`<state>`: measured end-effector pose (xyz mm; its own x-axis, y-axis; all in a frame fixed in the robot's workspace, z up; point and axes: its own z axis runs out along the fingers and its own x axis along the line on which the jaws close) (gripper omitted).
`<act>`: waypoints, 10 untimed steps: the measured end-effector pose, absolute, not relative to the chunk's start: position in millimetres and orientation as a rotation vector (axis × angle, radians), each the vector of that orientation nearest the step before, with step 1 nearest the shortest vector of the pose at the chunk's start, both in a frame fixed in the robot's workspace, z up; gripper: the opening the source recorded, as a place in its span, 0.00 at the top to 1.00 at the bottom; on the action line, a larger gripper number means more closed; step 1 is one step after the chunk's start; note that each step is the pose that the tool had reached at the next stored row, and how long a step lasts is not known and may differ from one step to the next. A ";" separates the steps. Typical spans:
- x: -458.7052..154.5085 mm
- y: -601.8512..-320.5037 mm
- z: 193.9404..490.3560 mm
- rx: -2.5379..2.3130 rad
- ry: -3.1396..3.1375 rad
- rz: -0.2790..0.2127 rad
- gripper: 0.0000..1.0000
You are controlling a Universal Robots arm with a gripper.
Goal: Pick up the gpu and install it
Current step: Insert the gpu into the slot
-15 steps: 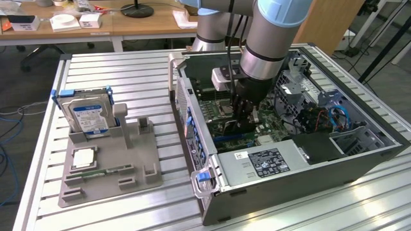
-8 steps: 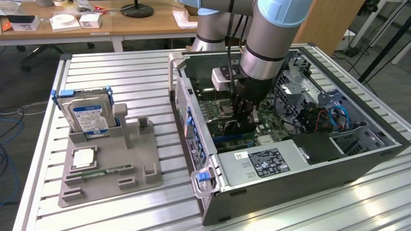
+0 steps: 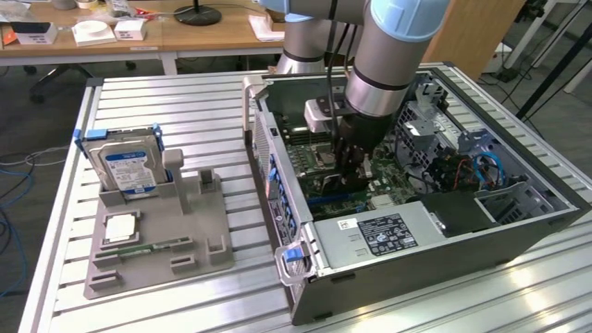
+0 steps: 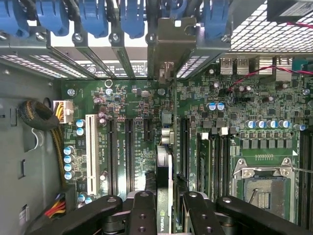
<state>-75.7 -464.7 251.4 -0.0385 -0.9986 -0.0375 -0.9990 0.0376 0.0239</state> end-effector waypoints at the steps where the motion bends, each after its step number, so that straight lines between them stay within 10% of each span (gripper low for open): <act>1: -75.7 -464.7 250.6 -2.171 2.255 0.068 0.74; 10: -76.3 -464.5 248.0 -2.171 2.255 0.068 0.74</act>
